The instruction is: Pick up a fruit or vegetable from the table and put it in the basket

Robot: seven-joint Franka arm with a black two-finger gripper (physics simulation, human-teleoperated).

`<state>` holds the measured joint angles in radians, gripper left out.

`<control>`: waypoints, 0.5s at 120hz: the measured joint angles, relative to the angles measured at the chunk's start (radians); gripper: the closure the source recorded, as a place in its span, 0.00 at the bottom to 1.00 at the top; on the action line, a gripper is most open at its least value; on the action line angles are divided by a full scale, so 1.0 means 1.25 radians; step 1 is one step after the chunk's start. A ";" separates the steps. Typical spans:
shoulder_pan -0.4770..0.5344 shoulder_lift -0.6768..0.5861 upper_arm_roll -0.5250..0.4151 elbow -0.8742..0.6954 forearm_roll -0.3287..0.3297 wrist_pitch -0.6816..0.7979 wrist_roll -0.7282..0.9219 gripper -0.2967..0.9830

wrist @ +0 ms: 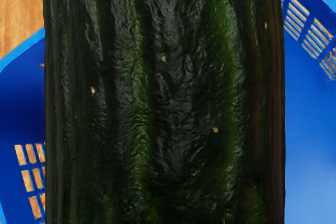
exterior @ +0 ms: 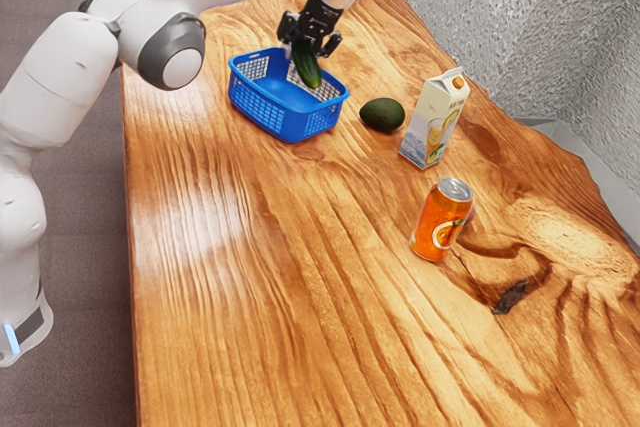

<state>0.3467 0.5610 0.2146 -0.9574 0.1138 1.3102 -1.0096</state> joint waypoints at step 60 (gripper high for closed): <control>0.009 -0.023 -0.029 -0.002 0.011 0.076 0.034 0.24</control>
<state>0.3585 0.5318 0.1788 -0.9593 0.1270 1.4058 -0.9670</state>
